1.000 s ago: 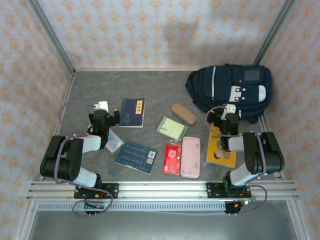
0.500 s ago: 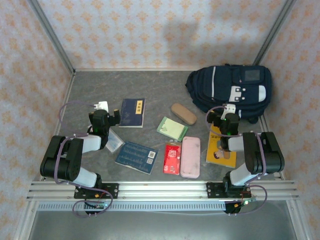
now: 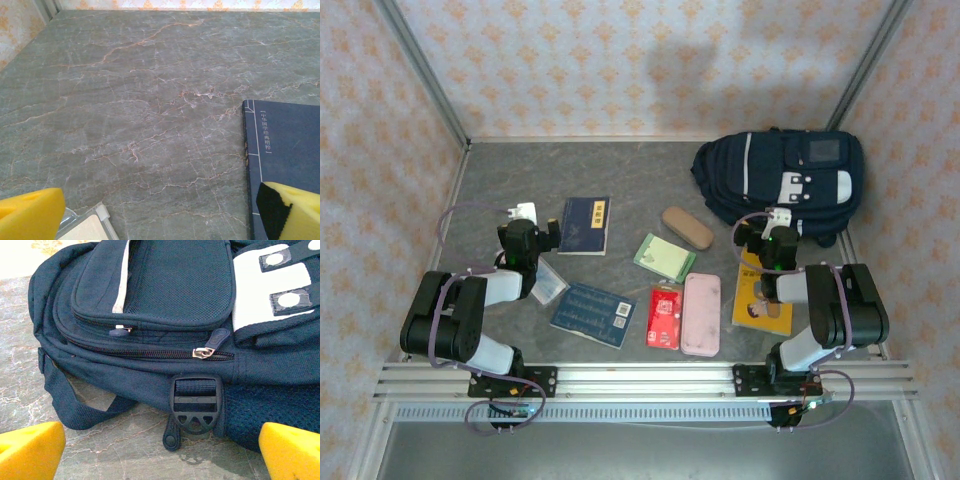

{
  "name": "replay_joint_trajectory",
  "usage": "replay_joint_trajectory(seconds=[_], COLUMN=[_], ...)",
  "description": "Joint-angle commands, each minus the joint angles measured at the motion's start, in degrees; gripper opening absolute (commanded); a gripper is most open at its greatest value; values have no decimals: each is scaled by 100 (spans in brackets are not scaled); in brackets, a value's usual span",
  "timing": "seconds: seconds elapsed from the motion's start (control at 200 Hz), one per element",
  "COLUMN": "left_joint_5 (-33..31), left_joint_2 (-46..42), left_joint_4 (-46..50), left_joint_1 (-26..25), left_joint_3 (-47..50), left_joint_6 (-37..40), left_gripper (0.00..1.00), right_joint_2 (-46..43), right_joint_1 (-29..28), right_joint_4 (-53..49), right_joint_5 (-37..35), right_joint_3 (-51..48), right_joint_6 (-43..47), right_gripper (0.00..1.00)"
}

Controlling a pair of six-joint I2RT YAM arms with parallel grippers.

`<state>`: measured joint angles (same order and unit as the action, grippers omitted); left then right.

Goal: Pack the student bag
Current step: Pick up the student bag from the top-right of the table.

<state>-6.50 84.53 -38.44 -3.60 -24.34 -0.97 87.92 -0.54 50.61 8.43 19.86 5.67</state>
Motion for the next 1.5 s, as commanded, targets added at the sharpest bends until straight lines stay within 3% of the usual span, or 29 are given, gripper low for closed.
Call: replay_joint_trajectory(seconds=[0.0,0.17,0.255,0.385,0.51,0.62,0.681,0.716,0.791,0.886,0.986,1.086,1.166,1.306,1.491], left_joint_5=[-195,-136,-150,-341,-71,409,1078,1009,224,100,-723,101,757,1377,1655], left_joint_2=[46,6,-435,-1433,-2487,-3214,-3504,-3575,-3574,-3239,-2661,-2415,-2347,-2222,-1980], left_joint_4=[-186,-198,874,1556,2525,3445,4264,4609,5600,7189,8545,8423,8273,8046,8008], left_joint_1=[52,52,-76,-529,-929,-1508,-1693,-1884,-2187,-2198,-2160,-1926,-1890,-1890,-1890], left_joint_3=[-115,-107,-492,-775,-1143,-1526,-1906,-2114,-2670,-3581,-4355,-4329,-4258,-4158,-4127], left_joint_6=[89,117,286,575,469,648,652,453,-600,-1594,-2392,-2686,-2922,-3151,-2808], left_gripper=[100,100,100,100,100,100,100,100,100,100,100,100,100,100,100], right_joint_2=[66,55,-66,-1297,-2544,-3369,-3550,-3580,-3429,-3063,-2947,-2659,-1831,-669,672], right_joint_1=[53,95,110,-175,-814,-1802,-2297,-2548,-2923,-2915,-2791,-2480,-2408,-2304,-1440], right_joint_4=[151,53,-43,-1805,-2210,-3483,-4204,-4711,-5828,-7823,-7759,-7500,-8284,-8494,-8528], right_joint_5=[124,112,279,191,74,-166,-526,-809,-1748,-2242,-1977,-1711,-2079,-2832,-1940], right_joint_3=[163,210,233,718,906,1587,2086,2468,3319,4526,4582,4562,5233,5797,6618], right_joint_6=[-9,-111,-60,268,308,707,678,516,-235,-1384,-1495,-1915,-1937,-2048,-1921], right_gripper=[99,99,99,99,99,99,99,99,99,99,99,99,99,99,87])
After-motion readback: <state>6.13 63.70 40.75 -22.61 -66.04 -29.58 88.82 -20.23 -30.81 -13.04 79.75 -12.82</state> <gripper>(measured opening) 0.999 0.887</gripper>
